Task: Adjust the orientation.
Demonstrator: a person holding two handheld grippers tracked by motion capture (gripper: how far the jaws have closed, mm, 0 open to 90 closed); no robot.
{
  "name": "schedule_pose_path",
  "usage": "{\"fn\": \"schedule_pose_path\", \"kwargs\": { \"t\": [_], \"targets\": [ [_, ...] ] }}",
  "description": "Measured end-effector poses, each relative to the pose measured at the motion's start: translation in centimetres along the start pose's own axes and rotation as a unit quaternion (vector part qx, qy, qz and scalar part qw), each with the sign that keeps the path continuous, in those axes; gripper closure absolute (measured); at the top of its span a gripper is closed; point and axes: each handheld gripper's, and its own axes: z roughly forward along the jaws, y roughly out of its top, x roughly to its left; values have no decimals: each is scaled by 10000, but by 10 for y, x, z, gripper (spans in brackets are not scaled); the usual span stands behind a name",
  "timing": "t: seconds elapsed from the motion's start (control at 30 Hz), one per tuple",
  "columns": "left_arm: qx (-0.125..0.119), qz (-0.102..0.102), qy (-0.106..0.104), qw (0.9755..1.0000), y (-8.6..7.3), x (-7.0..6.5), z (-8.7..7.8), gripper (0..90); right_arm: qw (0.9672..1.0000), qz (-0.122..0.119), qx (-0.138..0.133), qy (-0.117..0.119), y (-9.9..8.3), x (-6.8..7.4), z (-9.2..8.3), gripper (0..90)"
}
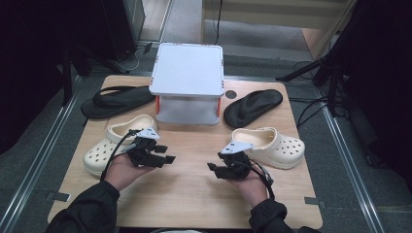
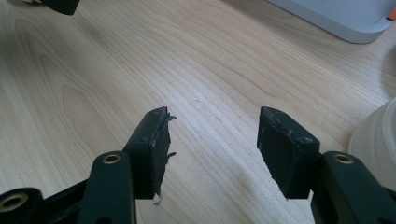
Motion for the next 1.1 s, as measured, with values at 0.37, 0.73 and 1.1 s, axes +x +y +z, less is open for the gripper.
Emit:
{"fn": "schedule_pose_path", "kwargs": {
  "t": [0.37, 0.73, 1.1],
  "targets": [
    [-4, -79, -4, 10000, 0, 3, -3, 460, 10000, 80, 32, 7, 1, -2, -2, 440],
    [0, -125, 39, 9999, 9, 6, -10, 479, 9994, 319, -114, 27, 8, -6, -12, 483],
    [-78, -352, 93, 9993, 8, 13, -28, 496, 9987, 298, -178, 363, 12, -12, -13, 535]
  ]
}}
